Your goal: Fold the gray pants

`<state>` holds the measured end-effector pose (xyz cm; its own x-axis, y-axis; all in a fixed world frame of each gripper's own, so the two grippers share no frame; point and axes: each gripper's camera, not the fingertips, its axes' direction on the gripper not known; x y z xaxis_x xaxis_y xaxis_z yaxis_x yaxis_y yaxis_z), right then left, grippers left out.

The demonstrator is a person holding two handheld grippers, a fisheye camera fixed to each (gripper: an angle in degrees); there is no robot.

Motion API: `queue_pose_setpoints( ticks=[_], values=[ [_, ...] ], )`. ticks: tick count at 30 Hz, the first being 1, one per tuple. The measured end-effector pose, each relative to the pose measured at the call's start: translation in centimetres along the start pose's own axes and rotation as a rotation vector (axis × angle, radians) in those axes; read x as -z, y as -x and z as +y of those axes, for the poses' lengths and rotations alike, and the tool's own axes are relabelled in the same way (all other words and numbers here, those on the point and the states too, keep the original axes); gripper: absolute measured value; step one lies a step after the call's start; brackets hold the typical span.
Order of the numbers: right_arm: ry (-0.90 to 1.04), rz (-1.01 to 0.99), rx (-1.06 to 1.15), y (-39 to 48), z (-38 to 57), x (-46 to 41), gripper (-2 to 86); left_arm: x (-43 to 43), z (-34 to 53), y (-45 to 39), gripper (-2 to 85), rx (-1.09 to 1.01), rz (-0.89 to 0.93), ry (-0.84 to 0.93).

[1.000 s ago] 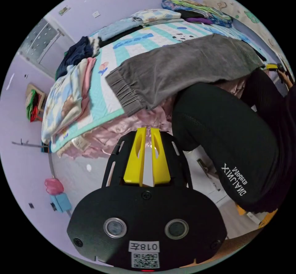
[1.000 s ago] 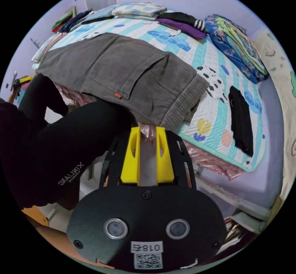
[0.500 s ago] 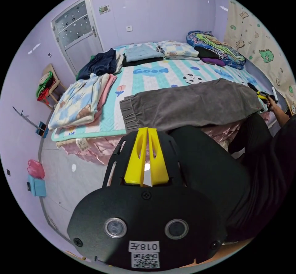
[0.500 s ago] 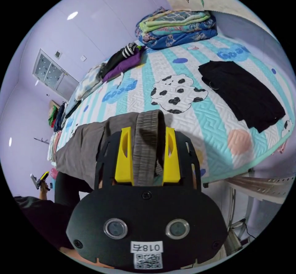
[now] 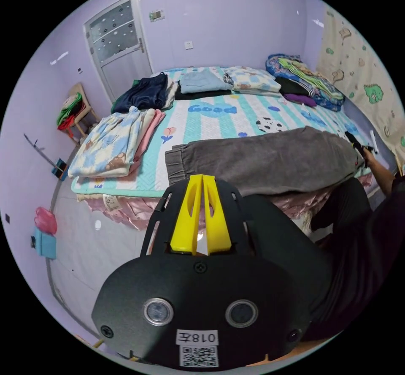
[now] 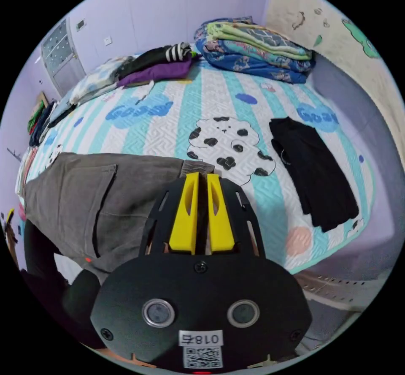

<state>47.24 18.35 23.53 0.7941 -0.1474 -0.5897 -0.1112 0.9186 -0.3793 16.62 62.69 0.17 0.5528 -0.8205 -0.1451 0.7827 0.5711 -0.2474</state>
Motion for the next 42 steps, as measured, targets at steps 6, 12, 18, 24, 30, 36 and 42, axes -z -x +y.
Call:
queue_pose_setpoints(
  ticks=[6, 12, 18, 24, 30, 36, 42],
  values=[
    [-0.197, -0.139, -0.188, -2.2, 6.9, 7.8, 10.8, 1.2, 4.1, 3.5, -1.0, 0.091, 0.026, -0.029],
    [-0.188, -0.619, -0.500, -3.7, 16.5, 7.6, 12.0, 0.4, 7.5, 5.8, -1.0, 0.184, 0.089, -0.068],
    [-0.199, -0.826, -0.711, -5.1, 17.2, 3.2, 13.9, 1.1, 8.5, 5.7, -1.0, 0.158, 0.117, -0.119],
    [-0.218, -0.687, -0.689, -3.7, 13.5, 5.7, 7.8, 3.0, 10.9, 6.9, -1.0, 0.162, 0.085, -0.144],
    [-0.273, -0.458, -0.408, -0.4, 10.0, 9.9, 6.7, 3.2, 14.3, 9.7, -1.0, 0.234, 0.075, -0.159],
    [-0.192, -0.532, -0.608, -1.6, 13.5, 5.6, 7.6, 0.4, 17.5, 13.3, -0.7, 0.335, 0.126, -0.147],
    [-0.286, -0.438, -0.603, 2.0, 14.8, 12.4, 10.0, -4.0, 22.1, 19.3, 4.3, 0.575, 0.246, -0.203]
  ],
)
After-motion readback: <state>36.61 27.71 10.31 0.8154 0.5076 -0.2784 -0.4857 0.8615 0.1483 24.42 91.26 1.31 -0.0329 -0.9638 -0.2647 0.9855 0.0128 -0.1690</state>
